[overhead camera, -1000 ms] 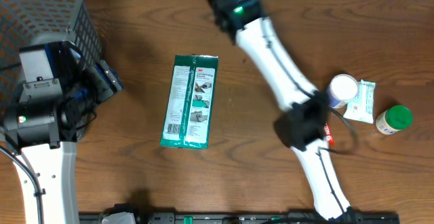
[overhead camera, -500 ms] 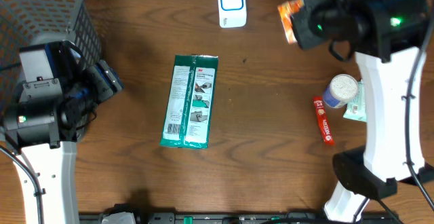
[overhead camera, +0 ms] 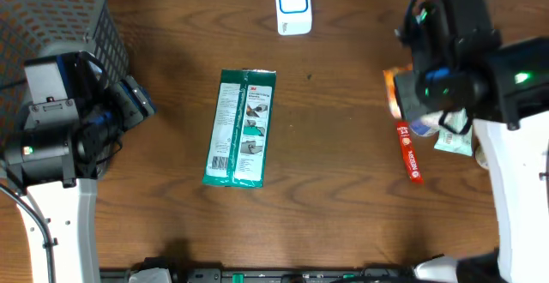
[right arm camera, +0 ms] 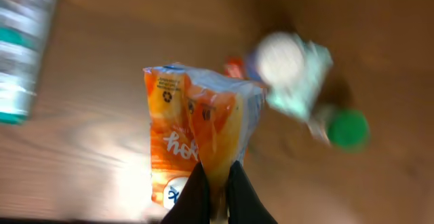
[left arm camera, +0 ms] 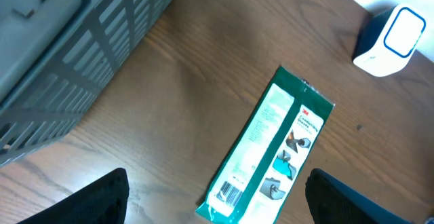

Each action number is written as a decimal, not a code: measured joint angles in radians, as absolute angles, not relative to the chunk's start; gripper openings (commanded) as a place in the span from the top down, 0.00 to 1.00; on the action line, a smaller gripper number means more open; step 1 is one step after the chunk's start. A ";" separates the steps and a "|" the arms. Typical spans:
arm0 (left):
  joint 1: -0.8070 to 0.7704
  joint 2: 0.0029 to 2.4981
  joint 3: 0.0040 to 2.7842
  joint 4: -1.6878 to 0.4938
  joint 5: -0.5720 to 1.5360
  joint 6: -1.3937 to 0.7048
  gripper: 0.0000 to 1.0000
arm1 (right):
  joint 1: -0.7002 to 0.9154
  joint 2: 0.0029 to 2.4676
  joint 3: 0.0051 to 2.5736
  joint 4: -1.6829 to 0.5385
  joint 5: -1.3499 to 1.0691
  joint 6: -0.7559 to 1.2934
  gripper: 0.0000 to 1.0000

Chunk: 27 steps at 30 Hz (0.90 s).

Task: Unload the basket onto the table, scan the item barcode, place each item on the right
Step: 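Carry the tissue packet right and release it by the swab tub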

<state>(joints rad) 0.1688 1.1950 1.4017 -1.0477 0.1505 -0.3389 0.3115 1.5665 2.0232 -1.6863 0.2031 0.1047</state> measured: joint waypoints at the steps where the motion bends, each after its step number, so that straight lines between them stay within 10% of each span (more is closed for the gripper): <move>1: 0.168 1.195 1.402 -1.050 0.150 -0.339 0.18 | 0.311 1.549 1.958 -1.664 0.244 0.130 0.99; 22: 0.169 1.195 1.402 -1.049 0.150 -0.339 0.19 | 0.244 1.557 0.929 -0.723 0.723 0.094 0.97; 27: 0.169 1.195 1.402 -1.049 0.150 -0.339 0.19 | 0.183 1.557 0.843 -0.638 0.741 0.047 0.35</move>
